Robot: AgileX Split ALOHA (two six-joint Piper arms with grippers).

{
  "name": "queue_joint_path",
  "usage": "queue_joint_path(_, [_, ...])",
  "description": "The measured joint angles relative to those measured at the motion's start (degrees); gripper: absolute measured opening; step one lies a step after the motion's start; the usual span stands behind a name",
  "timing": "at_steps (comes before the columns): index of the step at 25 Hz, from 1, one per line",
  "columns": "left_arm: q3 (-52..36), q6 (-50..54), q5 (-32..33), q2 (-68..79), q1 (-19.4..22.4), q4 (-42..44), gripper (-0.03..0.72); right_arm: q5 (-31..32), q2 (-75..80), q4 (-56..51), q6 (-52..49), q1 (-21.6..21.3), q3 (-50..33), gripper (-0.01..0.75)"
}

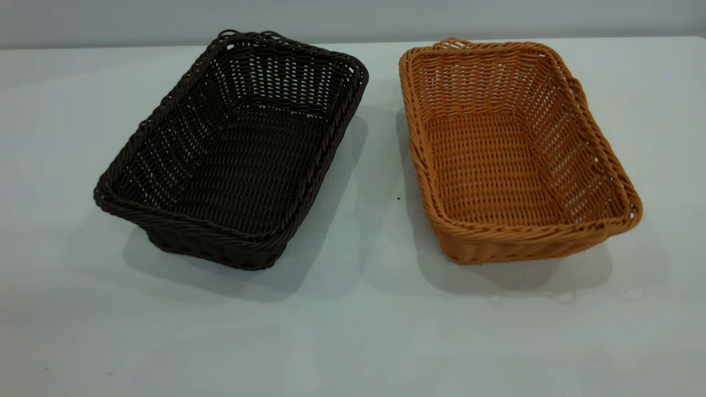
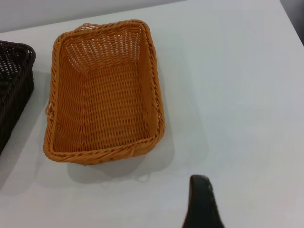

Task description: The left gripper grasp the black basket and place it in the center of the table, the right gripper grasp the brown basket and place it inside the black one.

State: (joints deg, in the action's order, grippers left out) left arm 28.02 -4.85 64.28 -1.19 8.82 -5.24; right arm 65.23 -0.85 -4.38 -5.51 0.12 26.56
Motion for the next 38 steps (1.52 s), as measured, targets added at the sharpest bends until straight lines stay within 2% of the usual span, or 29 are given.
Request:
queue_joint_path(25, [0.00, 0.00, 0.00, 0.00, 0.00, 0.00, 0.327, 0.00, 0.00, 0.00, 0.00, 0.00, 0.00, 0.439])
queue_joint_path(26, [0.00, 0.00, 0.00, 0.00, 0.00, 0.00, 0.327, 0.00, 0.00, 0.00, 0.01, 0.00, 0.00, 0.409])
queue_joint_path(38, [0.00, -0.06, 0.00, 0.00, 0.00, 0.00, 0.327, -0.05, 0.00, 0.00, 0.01, 0.00, 0.00, 0.435])
